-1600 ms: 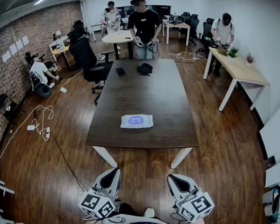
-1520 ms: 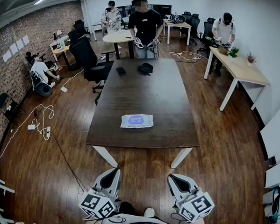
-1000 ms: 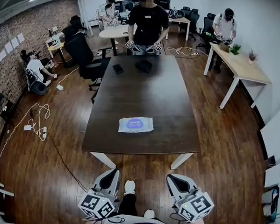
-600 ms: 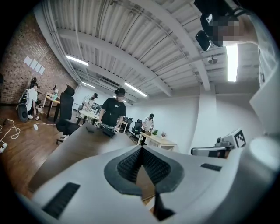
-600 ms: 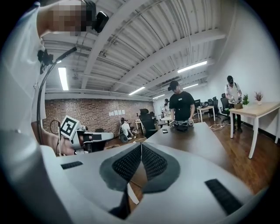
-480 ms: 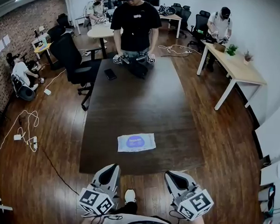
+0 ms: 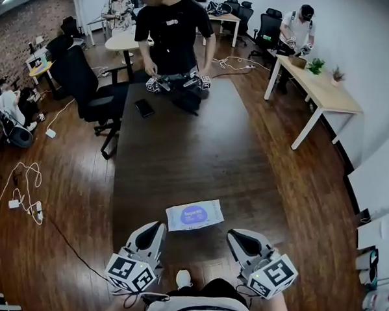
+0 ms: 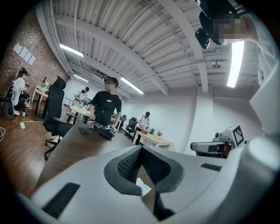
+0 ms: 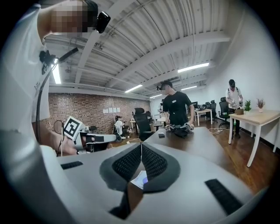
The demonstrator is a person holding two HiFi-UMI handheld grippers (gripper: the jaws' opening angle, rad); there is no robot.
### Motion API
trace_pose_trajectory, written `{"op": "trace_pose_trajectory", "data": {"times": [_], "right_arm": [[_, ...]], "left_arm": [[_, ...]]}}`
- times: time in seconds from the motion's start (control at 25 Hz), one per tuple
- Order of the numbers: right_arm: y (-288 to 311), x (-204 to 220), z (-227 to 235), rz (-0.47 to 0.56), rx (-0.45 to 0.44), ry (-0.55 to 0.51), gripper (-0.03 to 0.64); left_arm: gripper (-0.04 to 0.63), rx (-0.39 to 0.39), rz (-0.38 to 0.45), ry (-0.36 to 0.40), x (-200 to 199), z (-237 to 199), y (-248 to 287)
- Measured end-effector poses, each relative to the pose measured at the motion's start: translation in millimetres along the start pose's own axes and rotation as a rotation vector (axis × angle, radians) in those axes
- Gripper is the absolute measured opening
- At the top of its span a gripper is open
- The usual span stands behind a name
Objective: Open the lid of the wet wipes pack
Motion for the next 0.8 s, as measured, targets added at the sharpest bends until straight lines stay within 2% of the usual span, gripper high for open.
{"op": "trace_pose_trajectory", "data": {"times": [0.32, 0.52, 0.8], "right_arm": [[65.3, 19.0, 27.4, -0.145, -0.088, -0.042, 0.008], [111.9, 41.3, 56.3, -0.232, -0.171, -0.063, 0.008], [164.5, 87.4, 86.9, -0.421, -0.345, -0.213, 0.009]], "left_arm": [[0.002, -0.027, -0.067, -0.053, 20.6, -28.9, 26.6], [0.002, -0.067, -0.138, -0.095, 51.1, -37.6, 41.3], [0.002, -0.16, -0.255, -0.155, 107.2, -37.4, 76.9]]}}
Point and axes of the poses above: the fingertips, and each gripper's own axes: y forward along the fingers, z to its right, x out of its underside, the point moved 9 cm from there along -y, backward along the fingers, and after that the axes turned 2 degrees about y, right-handed, at the moved point
